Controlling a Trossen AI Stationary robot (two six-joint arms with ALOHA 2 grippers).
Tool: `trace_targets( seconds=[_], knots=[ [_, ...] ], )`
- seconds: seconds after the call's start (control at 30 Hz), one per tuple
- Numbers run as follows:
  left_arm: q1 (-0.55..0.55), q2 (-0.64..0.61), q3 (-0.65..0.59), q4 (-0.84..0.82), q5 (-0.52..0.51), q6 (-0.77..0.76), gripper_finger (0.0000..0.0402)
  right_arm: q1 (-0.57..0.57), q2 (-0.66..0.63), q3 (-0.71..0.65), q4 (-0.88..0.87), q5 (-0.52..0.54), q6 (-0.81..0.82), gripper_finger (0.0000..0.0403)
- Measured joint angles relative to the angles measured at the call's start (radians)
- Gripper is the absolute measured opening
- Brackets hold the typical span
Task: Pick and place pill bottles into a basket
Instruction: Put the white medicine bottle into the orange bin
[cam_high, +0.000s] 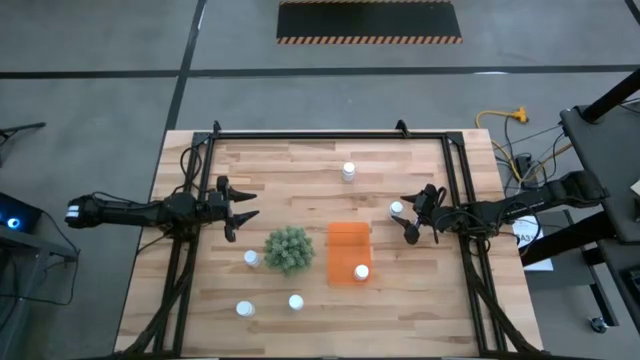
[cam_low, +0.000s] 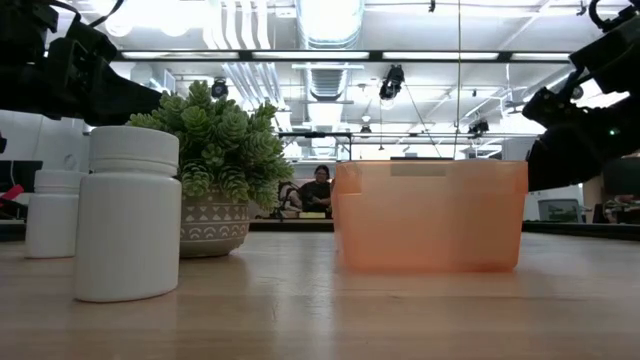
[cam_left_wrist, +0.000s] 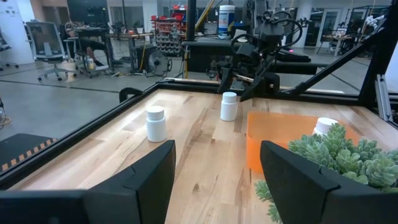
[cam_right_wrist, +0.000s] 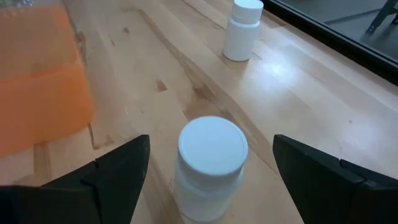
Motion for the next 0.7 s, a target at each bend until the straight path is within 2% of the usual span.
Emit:
trace_targets(
  seconds=[0.7],
  knots=[
    [0.0, 0.0, 0.0, 0.0, 0.0, 0.0, 0.0218, 0.0, 0.132, 0.0, 0.095, 0.022, 0.02, 0.0328]
  ],
)
